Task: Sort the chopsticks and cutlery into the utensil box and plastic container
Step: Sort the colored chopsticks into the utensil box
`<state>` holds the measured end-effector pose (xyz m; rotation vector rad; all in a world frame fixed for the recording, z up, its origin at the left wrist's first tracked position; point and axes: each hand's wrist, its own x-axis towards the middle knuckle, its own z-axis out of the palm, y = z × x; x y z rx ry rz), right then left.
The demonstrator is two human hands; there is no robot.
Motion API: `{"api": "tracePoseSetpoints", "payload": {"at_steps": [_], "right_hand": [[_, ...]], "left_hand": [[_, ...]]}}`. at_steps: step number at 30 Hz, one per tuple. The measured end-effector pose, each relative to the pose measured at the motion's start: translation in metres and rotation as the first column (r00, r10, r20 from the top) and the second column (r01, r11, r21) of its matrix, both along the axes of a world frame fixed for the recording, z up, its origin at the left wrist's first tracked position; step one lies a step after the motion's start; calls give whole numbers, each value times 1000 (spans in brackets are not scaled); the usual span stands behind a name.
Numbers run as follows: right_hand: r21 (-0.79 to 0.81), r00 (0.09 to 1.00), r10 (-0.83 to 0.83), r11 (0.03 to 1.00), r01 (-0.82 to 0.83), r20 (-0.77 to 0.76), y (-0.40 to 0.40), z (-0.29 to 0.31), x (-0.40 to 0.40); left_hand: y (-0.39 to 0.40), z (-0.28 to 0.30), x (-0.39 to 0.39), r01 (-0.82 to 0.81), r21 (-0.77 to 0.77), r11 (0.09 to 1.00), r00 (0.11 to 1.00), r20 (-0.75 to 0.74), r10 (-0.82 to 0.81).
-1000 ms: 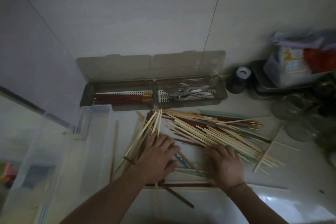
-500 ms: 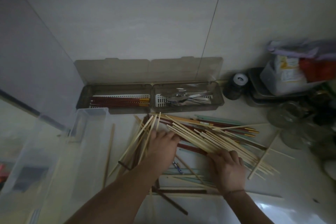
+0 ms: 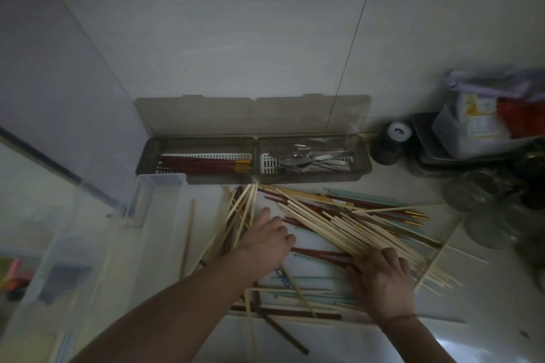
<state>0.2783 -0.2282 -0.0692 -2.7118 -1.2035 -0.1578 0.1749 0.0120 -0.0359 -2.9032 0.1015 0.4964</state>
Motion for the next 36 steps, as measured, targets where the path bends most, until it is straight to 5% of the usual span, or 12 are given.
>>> {"api": "tracePoseSetpoints", "payload": {"at_steps": [5, 9, 12, 17, 25, 36], "right_hand": [[46, 994, 110, 993, -110, 7, -5, 0, -6], [119, 991, 69, 991, -56, -113, 4, 9, -7], [143, 918, -104, 975, 170, -383, 29, 27, 5], [246, 902, 28, 965, 88, -432, 104, 54, 21], [290, 822, 28, 942, 168, -568, 159, 62, 14], [329, 814, 27, 922, 204, -581, 162, 61, 20]], "left_hand": [[19, -3, -23, 69, -124, 990, 965, 261, -34], [45, -3, -41, -74, -319, 945, 840, 491, 231], [73, 7, -54, -289, -337, 896, 746, 507, 432], [116, 16, -50, -435, -421, 796, 606, 518, 604], [154, 27, -2, -467, -301, 832, 843, 132, 521], [162, 30, -14, -544, -230, 807, 829, 0, 559]]}}
